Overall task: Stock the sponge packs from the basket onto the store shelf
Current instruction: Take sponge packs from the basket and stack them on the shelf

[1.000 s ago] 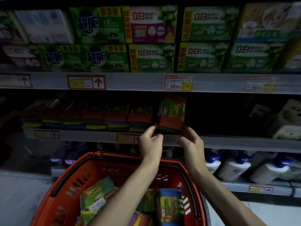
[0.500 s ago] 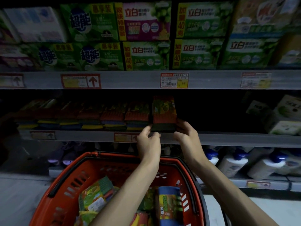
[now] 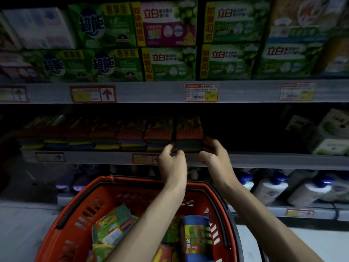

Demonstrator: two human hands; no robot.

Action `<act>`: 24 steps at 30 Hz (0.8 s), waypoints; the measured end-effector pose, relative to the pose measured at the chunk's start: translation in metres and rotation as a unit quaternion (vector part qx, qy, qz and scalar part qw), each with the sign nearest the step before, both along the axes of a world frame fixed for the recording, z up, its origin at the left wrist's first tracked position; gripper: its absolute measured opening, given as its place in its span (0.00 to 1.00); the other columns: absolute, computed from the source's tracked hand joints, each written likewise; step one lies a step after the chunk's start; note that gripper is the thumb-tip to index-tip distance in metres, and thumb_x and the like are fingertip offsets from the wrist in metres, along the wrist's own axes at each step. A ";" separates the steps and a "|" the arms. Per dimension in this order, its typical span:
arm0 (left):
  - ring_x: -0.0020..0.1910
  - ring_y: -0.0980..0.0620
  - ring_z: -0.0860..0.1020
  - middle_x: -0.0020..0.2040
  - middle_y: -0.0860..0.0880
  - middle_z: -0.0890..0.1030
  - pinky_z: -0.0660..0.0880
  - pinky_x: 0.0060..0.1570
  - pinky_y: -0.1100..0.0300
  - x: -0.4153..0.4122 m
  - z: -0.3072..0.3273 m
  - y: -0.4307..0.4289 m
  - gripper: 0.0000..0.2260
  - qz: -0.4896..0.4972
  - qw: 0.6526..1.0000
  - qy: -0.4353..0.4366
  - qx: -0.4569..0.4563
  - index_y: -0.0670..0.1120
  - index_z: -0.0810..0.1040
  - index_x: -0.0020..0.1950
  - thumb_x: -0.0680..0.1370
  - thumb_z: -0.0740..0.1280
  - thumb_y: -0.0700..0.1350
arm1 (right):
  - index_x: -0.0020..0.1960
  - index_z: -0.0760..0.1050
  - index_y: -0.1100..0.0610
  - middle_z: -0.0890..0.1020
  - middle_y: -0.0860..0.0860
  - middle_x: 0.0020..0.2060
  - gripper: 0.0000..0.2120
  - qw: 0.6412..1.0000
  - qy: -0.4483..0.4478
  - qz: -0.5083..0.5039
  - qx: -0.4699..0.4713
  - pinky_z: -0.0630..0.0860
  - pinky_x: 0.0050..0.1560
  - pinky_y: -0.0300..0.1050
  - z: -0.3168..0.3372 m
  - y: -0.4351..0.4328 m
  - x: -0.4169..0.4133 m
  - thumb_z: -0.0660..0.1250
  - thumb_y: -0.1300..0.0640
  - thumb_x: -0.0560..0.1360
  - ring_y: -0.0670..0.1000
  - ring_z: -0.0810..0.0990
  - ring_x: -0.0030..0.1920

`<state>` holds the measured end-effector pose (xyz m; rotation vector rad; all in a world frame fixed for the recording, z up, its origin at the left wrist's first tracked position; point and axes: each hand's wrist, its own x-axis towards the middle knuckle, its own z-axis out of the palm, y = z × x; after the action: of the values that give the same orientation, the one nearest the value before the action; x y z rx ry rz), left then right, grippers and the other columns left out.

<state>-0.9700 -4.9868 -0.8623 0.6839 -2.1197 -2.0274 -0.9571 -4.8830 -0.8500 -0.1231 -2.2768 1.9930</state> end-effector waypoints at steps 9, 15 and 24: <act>0.35 0.65 0.72 0.40 0.61 0.73 0.65 0.30 0.73 0.001 0.002 -0.004 0.17 -0.007 1.000 0.002 -0.016 0.48 0.73 0.74 0.84 0.63 0.41 | 0.49 0.68 0.40 0.76 0.42 0.47 0.23 0.995 -0.024 0.005 -0.093 0.79 0.46 0.34 -0.001 0.003 -0.003 0.63 0.71 0.78 0.49 0.81 0.52; 0.38 0.66 0.73 0.42 0.62 0.74 0.66 0.31 0.73 -0.002 -0.001 -0.006 0.17 -0.002 1.000 0.012 -0.019 0.47 0.74 0.73 0.83 0.64 0.41 | 0.47 0.73 0.43 0.79 0.43 0.44 0.21 0.998 -0.012 0.016 -0.061 0.80 0.50 0.37 0.000 0.008 -0.002 0.63 0.72 0.78 0.45 0.81 0.47; 0.42 0.66 0.74 0.46 0.63 0.74 0.68 0.36 0.70 0.000 -0.007 -0.011 0.17 -0.012 0.999 0.031 -0.036 0.49 0.74 0.69 0.82 0.66 0.39 | 0.60 0.76 0.42 0.82 0.41 0.55 0.24 0.999 0.000 0.033 -0.019 0.79 0.61 0.47 -0.009 0.013 0.003 0.64 0.70 0.76 0.44 0.81 0.57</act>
<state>-0.9701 -4.9980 -0.8698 0.5797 -2.1638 -1.9456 -0.9545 -4.8697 -0.8593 -0.0518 -2.2709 2.0686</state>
